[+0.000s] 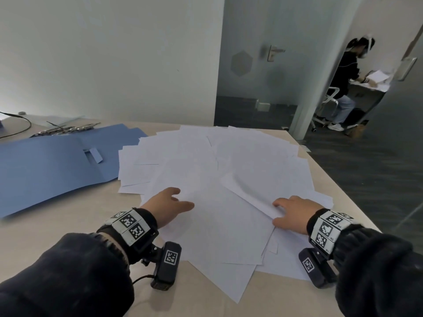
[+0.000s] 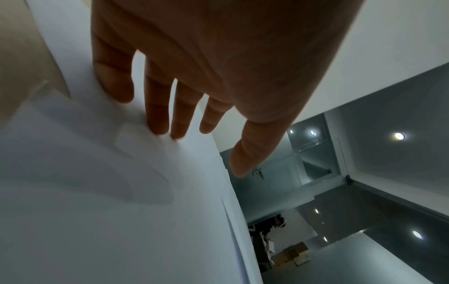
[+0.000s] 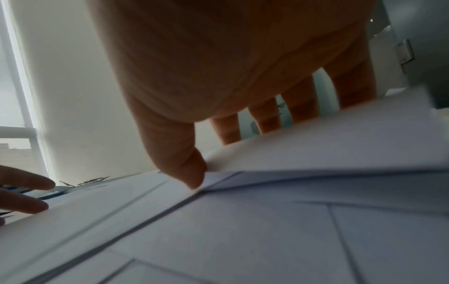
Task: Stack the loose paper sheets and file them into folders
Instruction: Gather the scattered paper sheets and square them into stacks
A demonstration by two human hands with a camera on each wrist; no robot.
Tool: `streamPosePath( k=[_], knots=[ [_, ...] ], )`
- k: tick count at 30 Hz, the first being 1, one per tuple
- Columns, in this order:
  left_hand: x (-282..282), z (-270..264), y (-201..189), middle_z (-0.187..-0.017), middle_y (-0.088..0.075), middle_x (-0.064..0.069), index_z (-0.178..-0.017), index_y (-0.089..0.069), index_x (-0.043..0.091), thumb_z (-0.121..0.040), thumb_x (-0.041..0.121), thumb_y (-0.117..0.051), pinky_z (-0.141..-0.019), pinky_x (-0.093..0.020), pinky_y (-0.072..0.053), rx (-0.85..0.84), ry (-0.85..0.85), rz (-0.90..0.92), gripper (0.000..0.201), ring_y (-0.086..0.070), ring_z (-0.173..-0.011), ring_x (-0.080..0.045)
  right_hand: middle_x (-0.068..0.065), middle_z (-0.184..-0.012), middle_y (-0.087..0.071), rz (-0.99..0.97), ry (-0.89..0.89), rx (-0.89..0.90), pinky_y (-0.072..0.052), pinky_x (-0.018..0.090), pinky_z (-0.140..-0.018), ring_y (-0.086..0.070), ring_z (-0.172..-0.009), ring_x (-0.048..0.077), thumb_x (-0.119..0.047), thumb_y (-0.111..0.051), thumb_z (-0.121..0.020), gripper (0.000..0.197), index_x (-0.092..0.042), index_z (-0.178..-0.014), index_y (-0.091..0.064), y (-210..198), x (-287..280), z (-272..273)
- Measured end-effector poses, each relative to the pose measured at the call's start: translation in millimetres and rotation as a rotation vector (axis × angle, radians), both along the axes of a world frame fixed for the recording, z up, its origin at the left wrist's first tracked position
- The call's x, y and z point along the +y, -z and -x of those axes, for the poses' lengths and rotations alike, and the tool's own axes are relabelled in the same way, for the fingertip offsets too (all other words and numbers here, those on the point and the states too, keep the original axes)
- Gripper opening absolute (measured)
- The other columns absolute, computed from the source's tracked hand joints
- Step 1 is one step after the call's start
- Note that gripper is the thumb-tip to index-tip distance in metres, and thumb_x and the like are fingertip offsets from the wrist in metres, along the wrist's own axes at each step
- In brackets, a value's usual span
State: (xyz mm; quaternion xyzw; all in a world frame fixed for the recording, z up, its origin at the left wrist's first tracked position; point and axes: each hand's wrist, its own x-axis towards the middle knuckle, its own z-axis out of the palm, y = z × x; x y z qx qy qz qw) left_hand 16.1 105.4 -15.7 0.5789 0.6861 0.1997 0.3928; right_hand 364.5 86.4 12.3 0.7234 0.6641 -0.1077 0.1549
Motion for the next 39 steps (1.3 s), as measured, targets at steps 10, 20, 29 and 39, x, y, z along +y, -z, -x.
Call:
streamPosePath(
  k=[10, 20, 29, 39],
  knots=[
    [0.0, 12.2, -0.4, -0.145, -0.053, -0.008, -0.146, -0.048, 0.021, -0.086, 0.047, -0.072, -0.106, -0.038, -0.039, -0.053, -0.158, 0.014, 0.07, -0.049, -0.133, -0.029, 0.0, -0.081, -0.068, -0.036, 0.025, 0.341, -0.045, 0.027, -0.059, -0.069, -0.068, 0.017, -0.03, -0.048, -0.093, 0.025, -0.018, -0.074, -0.06, -17.7, -16.3, 42.4],
    [4.8, 26.8, -7.1, -0.138, -0.055, -0.011, -0.146, -0.045, 0.019, -0.085, 0.038, -0.076, -0.097, -0.036, -0.04, -0.118, -0.273, 0.029, 0.071, -0.052, -0.117, -0.027, -0.002, -0.147, -0.043, 0.028, -0.098, 0.129, -0.047, 0.033, -0.098, -0.053, -0.123, 0.02, -0.054, -0.065, -0.082, 0.077, -0.034, -0.149, -0.033, -2.6, -6.7, 41.2],
    [13.6, 31.9, 11.2, -0.11, -0.071, -0.022, -0.152, -0.036, 0.014, -0.069, 0.027, -0.084, -0.08, -0.051, -0.059, -0.42, -0.334, 0.081, 0.097, -0.069, -0.088, -0.031, -0.006, -0.145, -0.04, -0.007, -0.104, 0.106, -0.042, 0.037, -0.104, -0.044, -0.129, 0.022, -0.058, -0.062, -0.08, 0.072, -0.037, -0.144, -0.038, 1.6, -5.5, 35.7],
    [-4.7, 12.0, 19.6, -0.095, -0.078, -0.015, -0.109, -0.07, 0.009, -0.066, 0.012, -0.085, -0.084, -0.058, -0.06, -0.495, -0.206, 0.138, 0.045, -0.075, -0.087, -0.041, -0.002, -0.139, -0.044, -0.022, -0.096, 0.052, -0.048, 0.036, -0.099, -0.052, -0.12, 0.022, -0.051, -0.059, -0.083, 0.065, -0.031, -0.142, -0.04, 5.2, -0.6, 41.1]
  ],
)
